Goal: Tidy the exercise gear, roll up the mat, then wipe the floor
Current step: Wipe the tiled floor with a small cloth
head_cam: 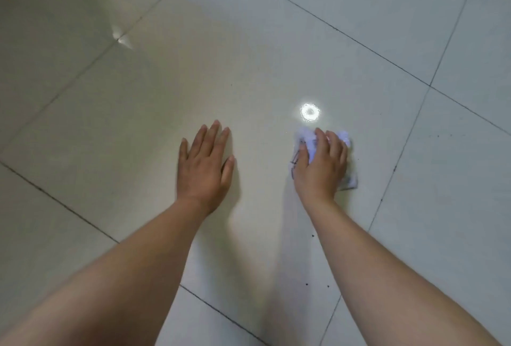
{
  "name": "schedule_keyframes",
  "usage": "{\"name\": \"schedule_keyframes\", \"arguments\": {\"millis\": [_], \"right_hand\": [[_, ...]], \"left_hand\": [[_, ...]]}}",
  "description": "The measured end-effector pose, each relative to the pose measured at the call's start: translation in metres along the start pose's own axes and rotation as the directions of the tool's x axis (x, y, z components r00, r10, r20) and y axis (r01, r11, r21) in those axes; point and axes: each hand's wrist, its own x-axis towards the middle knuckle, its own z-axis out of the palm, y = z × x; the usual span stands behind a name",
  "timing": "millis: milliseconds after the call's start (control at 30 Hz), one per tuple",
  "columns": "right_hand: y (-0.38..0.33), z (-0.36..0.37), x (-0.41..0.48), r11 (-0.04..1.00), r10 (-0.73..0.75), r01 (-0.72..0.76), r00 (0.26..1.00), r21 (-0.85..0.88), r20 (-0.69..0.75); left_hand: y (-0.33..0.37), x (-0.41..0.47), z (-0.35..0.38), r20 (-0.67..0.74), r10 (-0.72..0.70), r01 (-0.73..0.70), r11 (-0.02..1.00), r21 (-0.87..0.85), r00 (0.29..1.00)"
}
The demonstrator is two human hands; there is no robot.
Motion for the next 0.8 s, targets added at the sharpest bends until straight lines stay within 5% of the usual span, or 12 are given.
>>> {"name": "schedule_keyframes", "arguments": {"millis": [167,800], "right_hand": [[-0.014,0.012,-0.012,0.948,-0.307,0.314,0.944,-0.047,0.118],[-0.018,0.035,0.050,0.894,-0.448,0.448,0.890,0.021,0.084]], "left_hand": [[-0.001,0.008,0.000,-0.015,0.007,-0.008,1.000,-0.011,1.000],[0.001,0.009,-0.006,0.023,-0.030,0.028,0.996,0.082,0.999]]}}
